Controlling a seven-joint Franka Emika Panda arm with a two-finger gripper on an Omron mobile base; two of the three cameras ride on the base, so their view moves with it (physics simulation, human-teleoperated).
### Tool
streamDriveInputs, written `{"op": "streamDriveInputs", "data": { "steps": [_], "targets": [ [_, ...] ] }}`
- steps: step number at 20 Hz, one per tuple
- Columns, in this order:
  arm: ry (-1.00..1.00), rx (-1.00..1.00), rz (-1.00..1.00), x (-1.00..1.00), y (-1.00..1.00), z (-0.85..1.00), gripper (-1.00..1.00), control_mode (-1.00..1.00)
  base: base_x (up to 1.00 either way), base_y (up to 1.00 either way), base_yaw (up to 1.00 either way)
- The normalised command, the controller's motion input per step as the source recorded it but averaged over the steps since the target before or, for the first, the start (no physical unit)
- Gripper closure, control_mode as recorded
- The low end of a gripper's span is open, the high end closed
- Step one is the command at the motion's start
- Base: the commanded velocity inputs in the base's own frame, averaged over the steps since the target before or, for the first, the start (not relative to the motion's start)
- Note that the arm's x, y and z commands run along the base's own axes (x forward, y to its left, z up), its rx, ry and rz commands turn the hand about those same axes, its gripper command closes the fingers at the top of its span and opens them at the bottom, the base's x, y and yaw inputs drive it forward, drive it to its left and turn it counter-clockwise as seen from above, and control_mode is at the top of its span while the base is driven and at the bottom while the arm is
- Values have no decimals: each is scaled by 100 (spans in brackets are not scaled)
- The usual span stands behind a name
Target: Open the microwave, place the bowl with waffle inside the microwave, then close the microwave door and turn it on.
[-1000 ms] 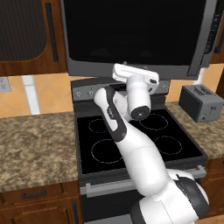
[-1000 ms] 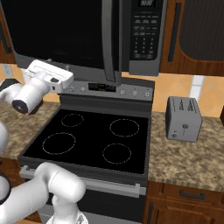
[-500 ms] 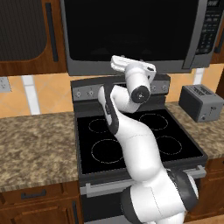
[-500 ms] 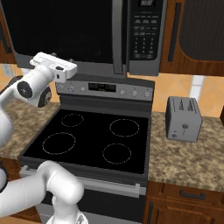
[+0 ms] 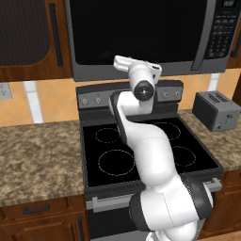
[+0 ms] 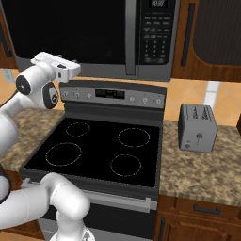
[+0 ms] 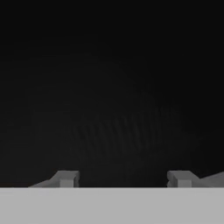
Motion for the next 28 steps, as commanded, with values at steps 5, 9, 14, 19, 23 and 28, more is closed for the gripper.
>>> {"op": "streamDriveInputs", "data": {
  "steps": [5,9,14,19,23,28],
  "targets": [
    [1,0,0,4,0,0,-100,-100,0,0,0],
    [-10,-2,0,-51,-19,17,-100,-100,0,0,0],
    [-1,-1,0,-70,-64,59,-100,-100,0,0,0],
    [0,-1,0,-87,-91,48,-100,-100,0,0,0],
    [5,0,0,-94,-94,42,-100,-100,0,0,0],
    [11,-1,0,-100,-67,14,-100,-100,0,0,0]
  ]
}}
